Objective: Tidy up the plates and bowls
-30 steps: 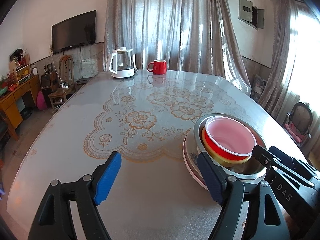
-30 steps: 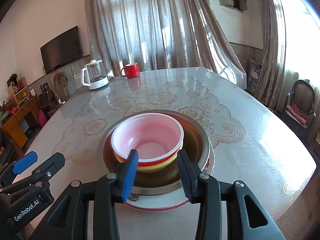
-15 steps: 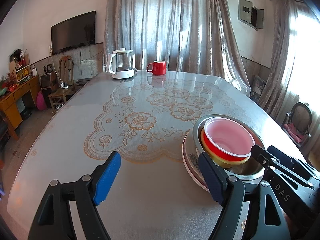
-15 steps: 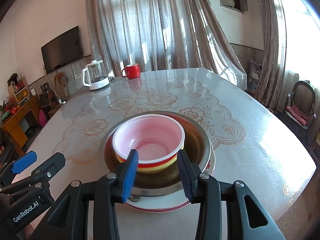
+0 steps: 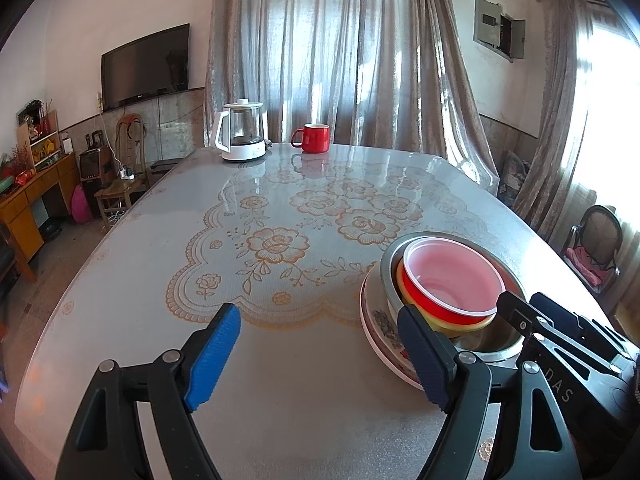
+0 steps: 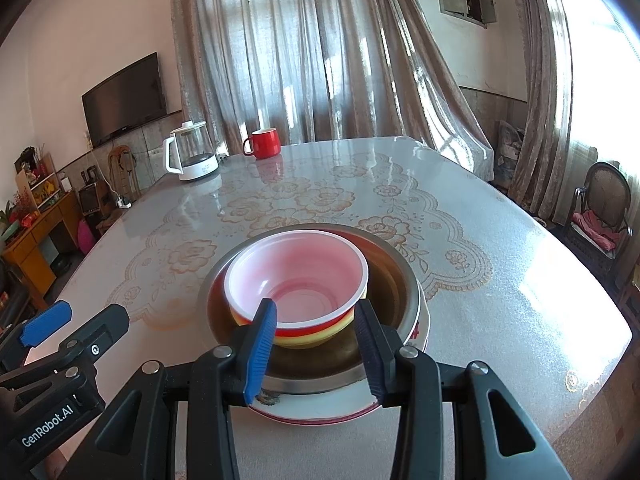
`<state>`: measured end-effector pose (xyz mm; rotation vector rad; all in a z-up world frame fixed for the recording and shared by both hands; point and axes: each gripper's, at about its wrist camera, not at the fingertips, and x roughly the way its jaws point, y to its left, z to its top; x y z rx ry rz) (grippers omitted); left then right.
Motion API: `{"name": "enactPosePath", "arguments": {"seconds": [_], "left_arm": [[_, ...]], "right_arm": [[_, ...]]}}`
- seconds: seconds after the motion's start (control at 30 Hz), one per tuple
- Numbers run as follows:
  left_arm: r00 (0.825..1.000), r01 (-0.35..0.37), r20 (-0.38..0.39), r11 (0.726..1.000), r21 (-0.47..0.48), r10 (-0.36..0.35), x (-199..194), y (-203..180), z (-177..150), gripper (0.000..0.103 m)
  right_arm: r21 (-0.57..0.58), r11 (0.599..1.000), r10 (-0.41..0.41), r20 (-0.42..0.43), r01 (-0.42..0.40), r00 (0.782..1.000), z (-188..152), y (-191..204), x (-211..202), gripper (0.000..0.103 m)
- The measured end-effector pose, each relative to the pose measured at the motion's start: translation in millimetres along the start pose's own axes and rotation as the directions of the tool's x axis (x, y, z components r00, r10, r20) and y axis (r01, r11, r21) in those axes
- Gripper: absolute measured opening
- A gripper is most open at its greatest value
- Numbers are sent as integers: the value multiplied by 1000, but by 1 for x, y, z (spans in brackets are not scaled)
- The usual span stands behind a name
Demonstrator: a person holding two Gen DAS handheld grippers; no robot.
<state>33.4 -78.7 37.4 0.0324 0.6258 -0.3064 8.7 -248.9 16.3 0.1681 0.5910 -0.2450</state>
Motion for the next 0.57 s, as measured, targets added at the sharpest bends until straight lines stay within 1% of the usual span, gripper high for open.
{"name": "enactPosePath", "arguments": {"seconds": [0.17, 0.3, 0.43, 0.57], "left_arm": [[1000, 3, 4, 1000, 4, -3, -1, -1, 0, 82], [1000, 4, 26, 1000, 8, -4, -4, -1, 1, 81], [998, 18, 53, 1000, 2, -19, -7, 0, 1, 78], [998, 24, 55, 1000, 5, -24, -7, 1, 2, 77]], "right_arm": [[0, 1000, 1, 1, -1, 1000, 0, 0, 0, 40], [0, 1000, -1, 0, 1, 1000, 0, 0, 0, 40], [1, 1000, -1, -1, 1, 1000, 0, 0, 0, 40], [0, 1000, 0, 0, 0, 1000, 0, -1, 1, 40]]}}
